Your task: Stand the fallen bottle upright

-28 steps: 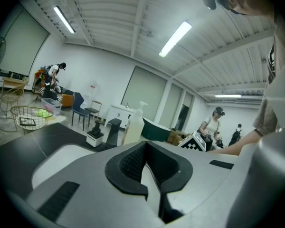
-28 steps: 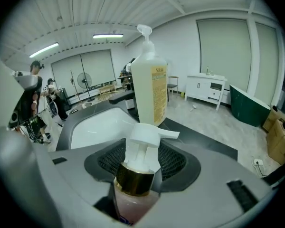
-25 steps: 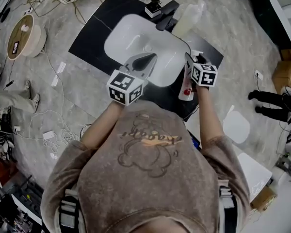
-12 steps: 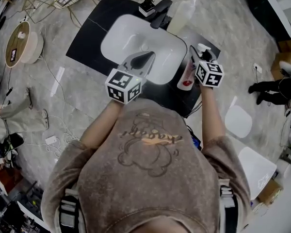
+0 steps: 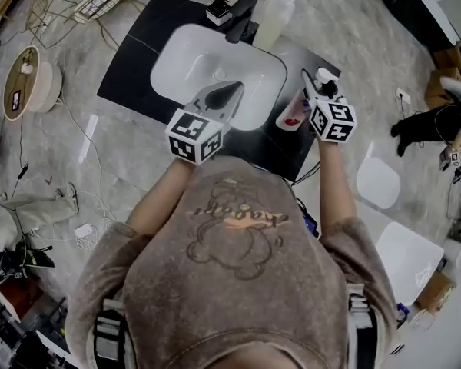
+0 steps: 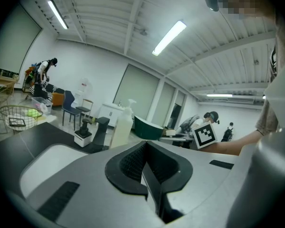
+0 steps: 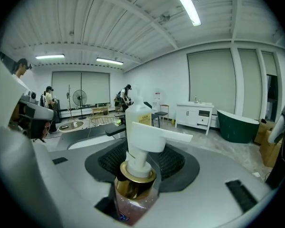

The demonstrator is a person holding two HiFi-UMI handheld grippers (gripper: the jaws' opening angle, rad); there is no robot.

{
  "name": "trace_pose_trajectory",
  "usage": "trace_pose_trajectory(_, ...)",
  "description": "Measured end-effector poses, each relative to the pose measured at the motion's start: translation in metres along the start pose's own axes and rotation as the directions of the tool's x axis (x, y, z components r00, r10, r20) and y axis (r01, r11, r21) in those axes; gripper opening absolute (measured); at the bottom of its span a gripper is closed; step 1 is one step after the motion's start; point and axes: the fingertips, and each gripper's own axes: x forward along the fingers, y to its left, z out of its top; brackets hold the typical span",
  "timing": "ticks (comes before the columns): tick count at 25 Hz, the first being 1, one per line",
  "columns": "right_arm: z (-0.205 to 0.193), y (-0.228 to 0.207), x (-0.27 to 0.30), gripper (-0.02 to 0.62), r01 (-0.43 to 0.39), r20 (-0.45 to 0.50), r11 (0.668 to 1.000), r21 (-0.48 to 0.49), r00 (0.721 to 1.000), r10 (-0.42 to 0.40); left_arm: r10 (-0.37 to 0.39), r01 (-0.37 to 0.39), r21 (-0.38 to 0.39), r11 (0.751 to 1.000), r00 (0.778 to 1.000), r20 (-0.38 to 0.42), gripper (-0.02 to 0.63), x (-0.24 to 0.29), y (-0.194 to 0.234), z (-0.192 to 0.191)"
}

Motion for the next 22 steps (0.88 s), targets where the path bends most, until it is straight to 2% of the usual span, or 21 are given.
trace_pose_trajectory(22, -0.005, 0.029, -0.052, 0.201, 0.017, 0.03, 0.997, -0.073, 0.999, -0.015, -0.084, 0.084, -0.006, 0.996, 0.996, -0.033, 0.018, 0.015, -0.027, -0.015)
